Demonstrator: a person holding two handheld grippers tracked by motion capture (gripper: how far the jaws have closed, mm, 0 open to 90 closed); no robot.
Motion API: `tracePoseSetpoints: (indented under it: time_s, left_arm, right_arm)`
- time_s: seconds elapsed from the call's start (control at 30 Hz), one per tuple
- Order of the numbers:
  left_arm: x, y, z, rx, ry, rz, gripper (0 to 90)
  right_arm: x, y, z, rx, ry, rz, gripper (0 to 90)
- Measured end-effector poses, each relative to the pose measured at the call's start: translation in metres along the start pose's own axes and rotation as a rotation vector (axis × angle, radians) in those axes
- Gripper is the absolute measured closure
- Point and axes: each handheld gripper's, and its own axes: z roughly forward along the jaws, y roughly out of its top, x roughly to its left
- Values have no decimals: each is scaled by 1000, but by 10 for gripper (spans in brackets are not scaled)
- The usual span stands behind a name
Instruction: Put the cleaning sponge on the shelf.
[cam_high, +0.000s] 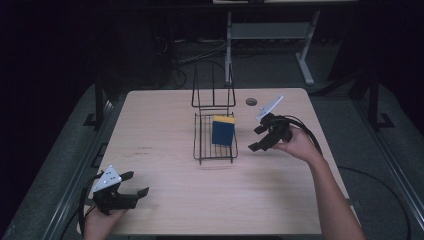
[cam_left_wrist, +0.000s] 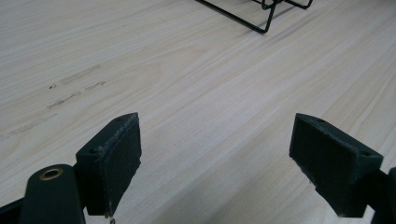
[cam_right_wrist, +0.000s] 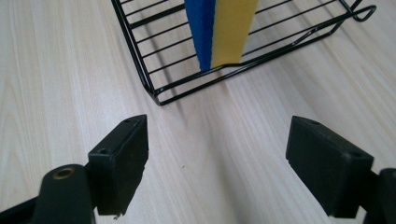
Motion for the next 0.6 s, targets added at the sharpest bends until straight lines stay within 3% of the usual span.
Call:
tracePoseSetpoints:
  time_s: [0.6]
  left_arm:
    - [-1,1,0,-2,2,1,162]
  right_arm:
    - [4,-10,-7,15,-9,8,190]
